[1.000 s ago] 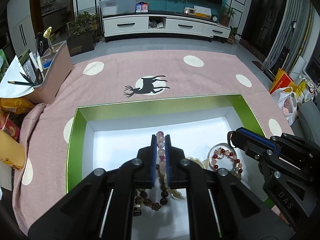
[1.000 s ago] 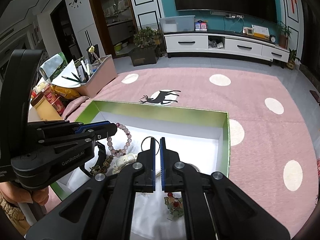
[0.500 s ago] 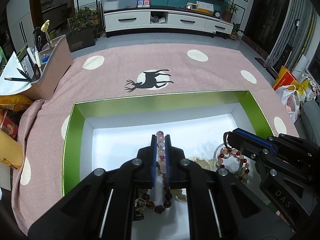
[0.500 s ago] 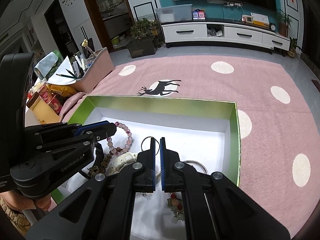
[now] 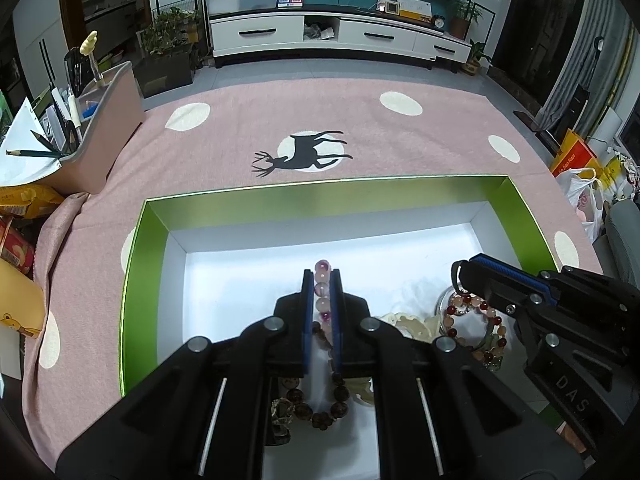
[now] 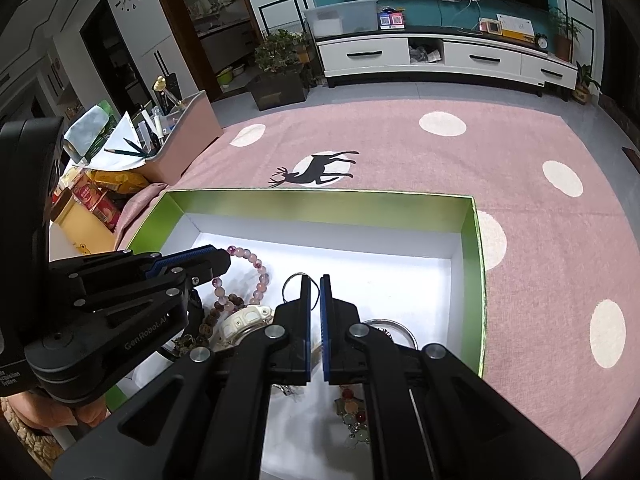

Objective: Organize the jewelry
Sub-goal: 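Carry the pink bracelet and dark ring into the green box, then open both grippers to release the pink bracelet and ring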

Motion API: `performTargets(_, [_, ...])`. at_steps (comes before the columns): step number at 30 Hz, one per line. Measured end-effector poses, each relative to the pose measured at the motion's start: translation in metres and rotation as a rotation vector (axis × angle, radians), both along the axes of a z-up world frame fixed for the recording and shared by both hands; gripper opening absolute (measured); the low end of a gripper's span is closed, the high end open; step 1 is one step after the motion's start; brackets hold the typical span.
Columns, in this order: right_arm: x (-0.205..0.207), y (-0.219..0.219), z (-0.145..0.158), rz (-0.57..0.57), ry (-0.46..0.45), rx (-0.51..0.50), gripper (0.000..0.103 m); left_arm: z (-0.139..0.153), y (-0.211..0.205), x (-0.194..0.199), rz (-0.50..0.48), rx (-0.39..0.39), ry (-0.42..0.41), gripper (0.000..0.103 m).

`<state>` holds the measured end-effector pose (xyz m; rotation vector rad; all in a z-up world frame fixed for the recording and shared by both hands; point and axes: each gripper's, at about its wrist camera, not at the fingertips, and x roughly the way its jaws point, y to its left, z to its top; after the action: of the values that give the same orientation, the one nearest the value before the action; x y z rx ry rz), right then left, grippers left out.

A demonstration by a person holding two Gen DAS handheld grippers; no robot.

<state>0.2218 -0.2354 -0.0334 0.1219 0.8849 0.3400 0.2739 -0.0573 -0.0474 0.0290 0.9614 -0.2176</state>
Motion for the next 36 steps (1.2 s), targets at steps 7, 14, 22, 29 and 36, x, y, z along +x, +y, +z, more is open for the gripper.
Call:
performTargets(7, [0.0, -0.001, -0.001, -0.006, 0.008, -0.002, 0.003, -0.002, 0.0, 0.002, 0.005, 0.002, 0.008, 0.007])
performTargets(14, [0.001, -0.001, -0.002, -0.009, 0.014, -0.003, 0.003, -0.002, 0.002, 0.002, 0.012, 0.005, 0.007, 0.007])
performTargets(22, [0.0, -0.003, -0.001, -0.012, 0.015, -0.001, 0.005, 0.0, 0.003, 0.001, 0.016, 0.006, 0.005, 0.012])
performTargets(29, [-0.004, -0.004, 0.004, -0.016, 0.004, 0.0, 0.005, 0.006, 0.004, -0.003, 0.017, 0.008, -0.007, 0.022])
performTargets(36, [-0.009, -0.006, 0.012, -0.023, -0.005, -0.003, 0.013, 0.014, 0.006, -0.008, 0.023, 0.009, -0.018, 0.034])
